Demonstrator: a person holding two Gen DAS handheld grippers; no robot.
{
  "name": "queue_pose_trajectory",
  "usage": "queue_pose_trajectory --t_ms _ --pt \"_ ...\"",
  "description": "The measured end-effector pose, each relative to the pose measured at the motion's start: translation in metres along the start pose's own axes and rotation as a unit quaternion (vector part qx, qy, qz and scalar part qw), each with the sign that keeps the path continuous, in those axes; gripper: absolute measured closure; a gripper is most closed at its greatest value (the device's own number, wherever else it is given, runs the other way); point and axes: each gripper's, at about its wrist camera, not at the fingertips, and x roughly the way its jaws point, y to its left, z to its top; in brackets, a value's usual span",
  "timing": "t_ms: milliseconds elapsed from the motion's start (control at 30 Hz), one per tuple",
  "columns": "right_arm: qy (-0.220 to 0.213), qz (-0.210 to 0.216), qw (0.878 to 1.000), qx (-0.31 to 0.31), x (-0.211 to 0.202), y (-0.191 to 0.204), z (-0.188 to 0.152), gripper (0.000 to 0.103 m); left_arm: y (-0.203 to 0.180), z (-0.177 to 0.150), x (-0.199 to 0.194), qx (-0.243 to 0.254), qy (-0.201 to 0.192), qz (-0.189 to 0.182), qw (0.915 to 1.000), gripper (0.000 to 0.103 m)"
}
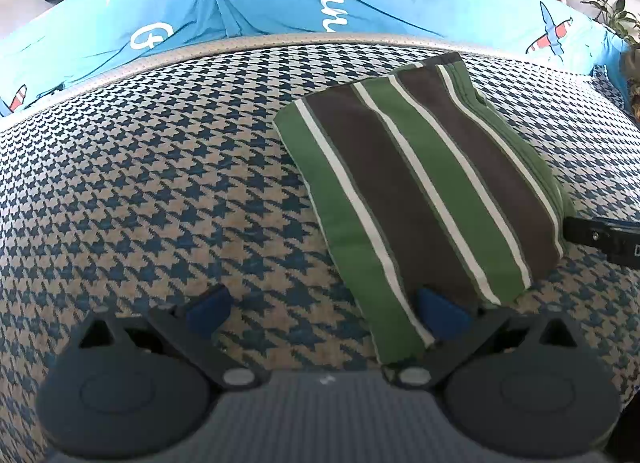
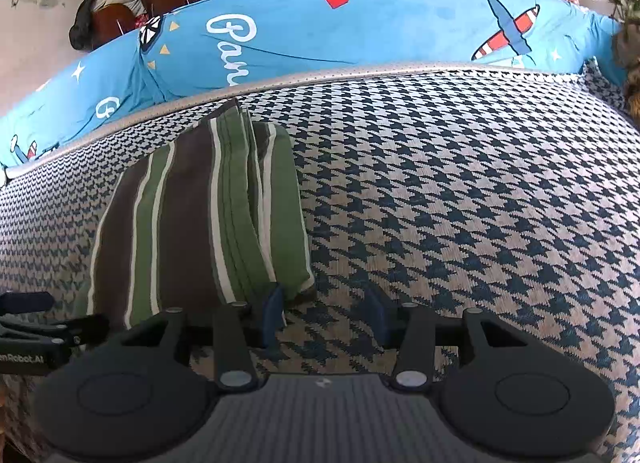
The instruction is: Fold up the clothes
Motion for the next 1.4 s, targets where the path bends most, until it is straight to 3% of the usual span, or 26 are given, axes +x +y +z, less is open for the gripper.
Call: queue_pose_trajectory --t_ms 200,500,667,767,1100,1400 --pt "0.003 -0.007 1.000 -0.003 0.000 0.001 0.000 0.051 0.009 -0.006 -0.002 -0.023 -0.008 0.002 0.9997 0.000" --pt "0.015 -0.015 1.000 0.001 -0.003 -0.001 0.003 0.044 0.007 -0.013 -0.004 -0.018 -0.030 0.004 0.9994 0.000" --pt "0.025 -0.005 0.999 0.022 -0.008 -0.005 0.005 0.031 0.006 -0.014 -0.005 -0.016 -0.039 0.005 0.9991 0.000" --pt "0.037 0.008 0.999 0.037 -0.012 -0.005 0.006 0.026 0.006 -0.015 -0.006 -0.015 -0.039 0.006 0.9991 0.000" --pt "0.061 0.000 0.997 0.048 -0.019 0.003 0.006 0.024 0.005 -0.012 -0.007 -0.024 -0.032 0.019 0.9990 0.000" --pt "0.062 -0.029 0.997 0.040 -0.028 0.002 0.007 0.014 0.004 -0.007 -0.005 -0.031 -0.016 0.033 0.9988 0.000"
